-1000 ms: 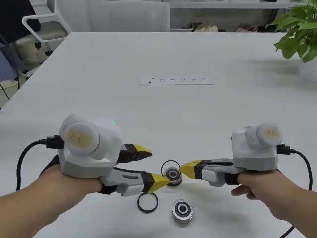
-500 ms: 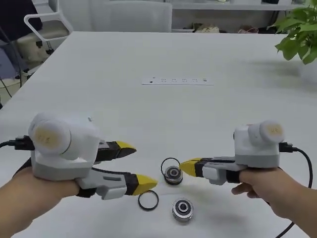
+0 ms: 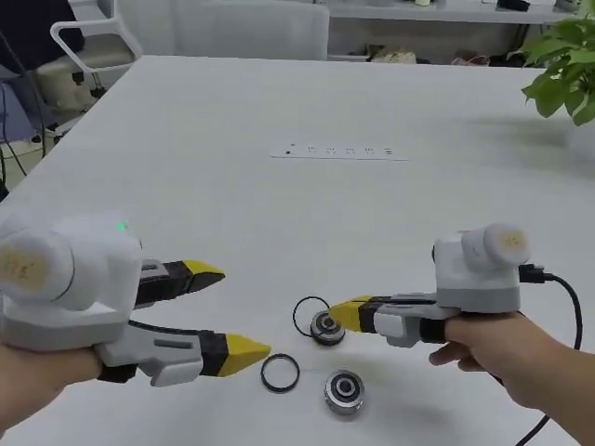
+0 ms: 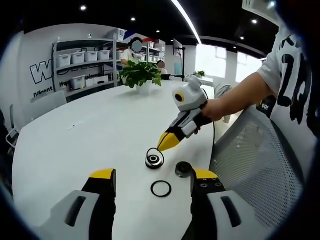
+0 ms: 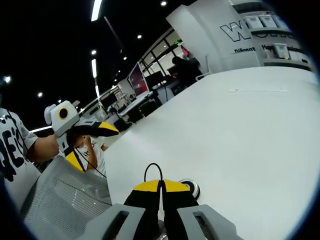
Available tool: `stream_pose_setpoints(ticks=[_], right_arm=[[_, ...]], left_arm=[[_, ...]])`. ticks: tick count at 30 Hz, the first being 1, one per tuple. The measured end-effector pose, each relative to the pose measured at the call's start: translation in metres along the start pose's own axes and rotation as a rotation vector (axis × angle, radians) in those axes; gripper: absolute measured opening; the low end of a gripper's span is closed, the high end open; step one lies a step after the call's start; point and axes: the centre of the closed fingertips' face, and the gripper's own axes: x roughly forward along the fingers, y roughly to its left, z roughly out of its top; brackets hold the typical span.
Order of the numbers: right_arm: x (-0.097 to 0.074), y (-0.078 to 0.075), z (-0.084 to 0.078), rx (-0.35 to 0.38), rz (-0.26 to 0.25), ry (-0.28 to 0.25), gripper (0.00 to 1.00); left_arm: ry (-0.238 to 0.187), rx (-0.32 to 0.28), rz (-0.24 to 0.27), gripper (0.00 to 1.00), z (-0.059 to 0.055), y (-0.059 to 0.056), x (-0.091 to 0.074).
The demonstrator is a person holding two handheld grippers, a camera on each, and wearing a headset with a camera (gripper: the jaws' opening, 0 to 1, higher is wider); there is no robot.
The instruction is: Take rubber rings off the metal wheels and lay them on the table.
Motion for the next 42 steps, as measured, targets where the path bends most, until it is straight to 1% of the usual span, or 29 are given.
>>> stream_pose_setpoints(ticks=[8, 11, 16, 22, 26, 31, 36, 42], right_arm=[[0.005, 0.011, -0.003, -0.001, 0.032, 0.026, 0.0], [0.008, 0.015, -0.007, 0.004, 0.043, 0.043, 0.0], [0.013, 0.02, -0.012, 0.006, 0.06, 0.07, 0.0], [0.017, 0.021, -0.022, 0.018, 0.066, 0.112, 0.0], [0.02, 0.021, -0.027, 0.027, 0.071, 0.138, 0.0], [0.025, 0.022, -0.036, 0.03, 0.074, 0.174, 0.0], [0.029, 0.024, -0.04, 0.038, 0.08, 0.196, 0.0], [0.033, 0.023, -0.045, 0.052, 0.075, 0.217, 0.0]], left_arm=[[-0.006, -0.019, 0.019, 0.62, -0.008, 0.002, -0.013], [-0.009, -0.029, 0.021, 0.64, -0.011, 0.0, -0.016], [-0.002, -0.025, 0.021, 0.66, -0.016, -0.004, -0.019], [0.001, -0.039, 0.02, 0.67, -0.021, -0.007, -0.021], [-0.001, -0.049, 0.022, 0.67, -0.021, -0.007, -0.023], [-0.001, -0.045, 0.029, 0.67, -0.02, -0.006, -0.026], [-0.001, -0.048, 0.032, 0.67, -0.021, -0.005, -0.028], [-0.001, -0.048, 0.034, 0.66, -0.021, -0.005, -0.028]])
